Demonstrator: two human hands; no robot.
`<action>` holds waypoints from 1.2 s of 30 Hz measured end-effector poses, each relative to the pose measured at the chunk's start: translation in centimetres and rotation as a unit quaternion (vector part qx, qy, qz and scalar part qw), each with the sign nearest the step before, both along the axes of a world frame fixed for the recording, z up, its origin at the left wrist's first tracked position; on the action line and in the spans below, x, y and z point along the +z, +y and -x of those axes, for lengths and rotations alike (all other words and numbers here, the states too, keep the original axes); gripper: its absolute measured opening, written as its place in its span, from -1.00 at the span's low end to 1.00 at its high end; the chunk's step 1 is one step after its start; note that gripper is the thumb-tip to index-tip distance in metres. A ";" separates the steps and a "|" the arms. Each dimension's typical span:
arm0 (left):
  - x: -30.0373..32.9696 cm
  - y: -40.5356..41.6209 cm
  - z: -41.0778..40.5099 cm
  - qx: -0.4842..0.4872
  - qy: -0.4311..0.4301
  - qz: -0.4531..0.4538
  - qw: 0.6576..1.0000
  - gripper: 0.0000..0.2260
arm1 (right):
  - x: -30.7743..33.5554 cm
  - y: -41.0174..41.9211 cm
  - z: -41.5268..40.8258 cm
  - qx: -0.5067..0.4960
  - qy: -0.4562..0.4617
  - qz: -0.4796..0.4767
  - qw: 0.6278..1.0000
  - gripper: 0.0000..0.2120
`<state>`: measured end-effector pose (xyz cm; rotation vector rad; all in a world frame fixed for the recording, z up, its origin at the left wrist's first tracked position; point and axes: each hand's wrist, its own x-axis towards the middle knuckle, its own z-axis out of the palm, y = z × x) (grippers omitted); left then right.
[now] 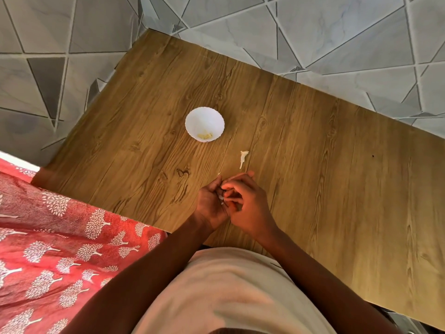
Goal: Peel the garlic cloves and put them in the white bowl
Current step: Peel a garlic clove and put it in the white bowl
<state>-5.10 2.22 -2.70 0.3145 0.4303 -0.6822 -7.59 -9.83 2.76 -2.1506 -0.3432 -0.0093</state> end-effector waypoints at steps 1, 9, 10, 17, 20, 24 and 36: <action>0.0 -0.1 -0.1 -0.001 -0.002 0.003 1.000 -0.41 | -0.2 0.0 -0.1 -0.002 -0.006 0.009 1.000 -0.57; -0.2 -0.6 -0.5 0.001 -0.040 0.036 0.999 -0.43 | -0.2 -0.2 -0.8 -0.019 -0.061 0.063 0.996 -0.77; -0.1 -0.5 -0.5 0.000 -0.037 0.041 0.998 -0.44 | -0.3 -0.3 -0.7 -0.020 -0.065 0.066 0.996 -0.80; 0.2 -0.5 -0.1 0.006 -0.031 0.058 0.998 -0.43 | -0.3 -0.8 -0.1 0.000 -0.041 0.013 0.999 -0.79; 0.7 -0.4 0.0 0.010 -0.035 0.050 0.998 -0.45 | -0.2 -0.7 -0.1 -0.023 -0.046 -0.008 0.999 -0.71; 0.9 -0.1 0.3 0.020 -0.055 0.030 0.998 -0.45 | 0.2 -1.5 0.1 -0.096 -0.035 -0.022 0.995 -0.72; 0.9 4.0 1.8 0.135 0.012 0.026 0.990 -0.48 | -3.8 -3.8 0.8 -0.138 0.084 -0.021 0.987 -0.70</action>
